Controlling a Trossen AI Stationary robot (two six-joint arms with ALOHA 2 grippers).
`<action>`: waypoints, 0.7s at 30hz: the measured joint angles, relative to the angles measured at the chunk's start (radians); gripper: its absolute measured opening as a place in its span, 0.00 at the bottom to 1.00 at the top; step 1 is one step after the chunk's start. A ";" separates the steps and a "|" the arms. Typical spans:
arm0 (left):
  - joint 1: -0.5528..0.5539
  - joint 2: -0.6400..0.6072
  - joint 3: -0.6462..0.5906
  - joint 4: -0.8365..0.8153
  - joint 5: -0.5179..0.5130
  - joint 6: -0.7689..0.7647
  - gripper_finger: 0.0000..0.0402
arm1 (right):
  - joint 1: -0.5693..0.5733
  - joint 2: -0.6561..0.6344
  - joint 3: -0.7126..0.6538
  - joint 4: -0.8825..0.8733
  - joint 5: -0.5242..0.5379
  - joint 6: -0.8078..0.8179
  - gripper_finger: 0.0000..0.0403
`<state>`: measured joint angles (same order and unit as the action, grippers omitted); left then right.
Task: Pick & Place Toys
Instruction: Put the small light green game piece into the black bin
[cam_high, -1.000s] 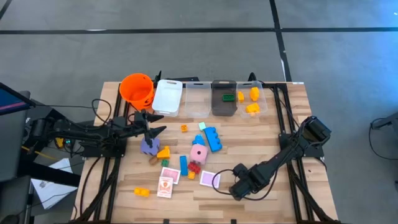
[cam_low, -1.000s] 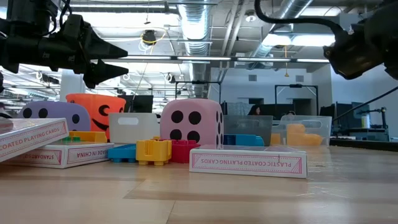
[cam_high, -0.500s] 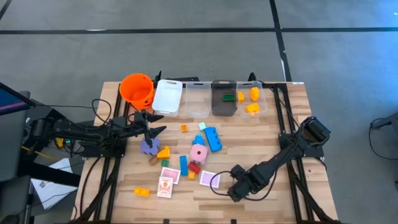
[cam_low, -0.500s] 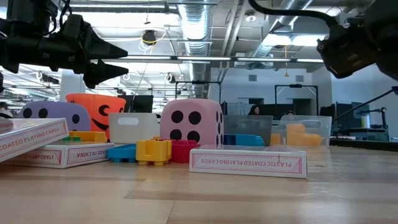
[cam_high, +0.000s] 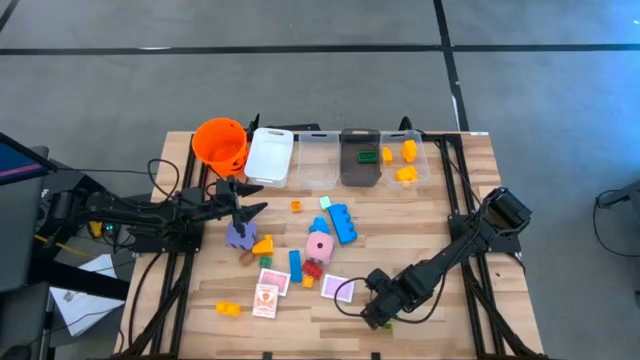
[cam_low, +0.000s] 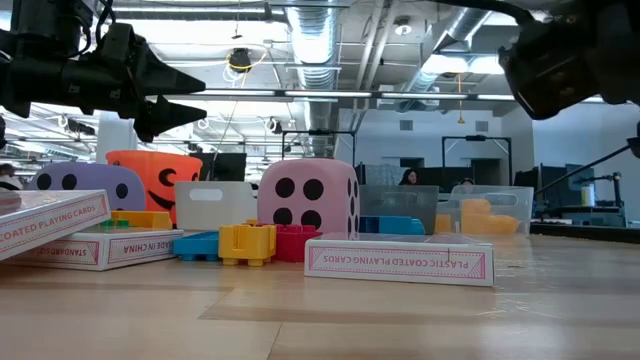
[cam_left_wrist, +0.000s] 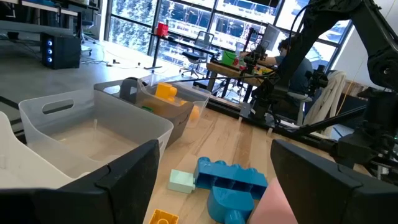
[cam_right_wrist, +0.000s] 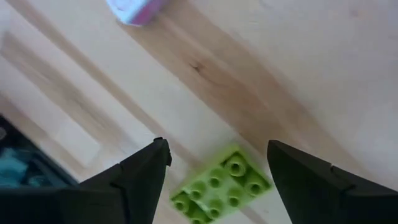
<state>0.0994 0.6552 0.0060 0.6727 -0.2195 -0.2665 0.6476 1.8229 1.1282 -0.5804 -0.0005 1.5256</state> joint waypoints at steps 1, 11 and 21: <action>0.000 0.000 0.000 0.000 0.000 0.000 0.75 | 0.000 0.000 0.000 0.010 0.000 0.012 0.67; 0.000 0.000 0.000 0.000 0.000 0.000 0.75 | 0.032 -0.001 0.001 0.009 -0.007 0.020 0.67; 0.000 0.000 0.000 0.000 0.000 0.000 0.75 | 0.066 -0.002 0.002 0.009 -0.002 -0.242 0.67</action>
<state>0.0996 0.6553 0.0062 0.6727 -0.2195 -0.2665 0.7132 1.8206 1.1297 -0.5716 -0.0029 1.2840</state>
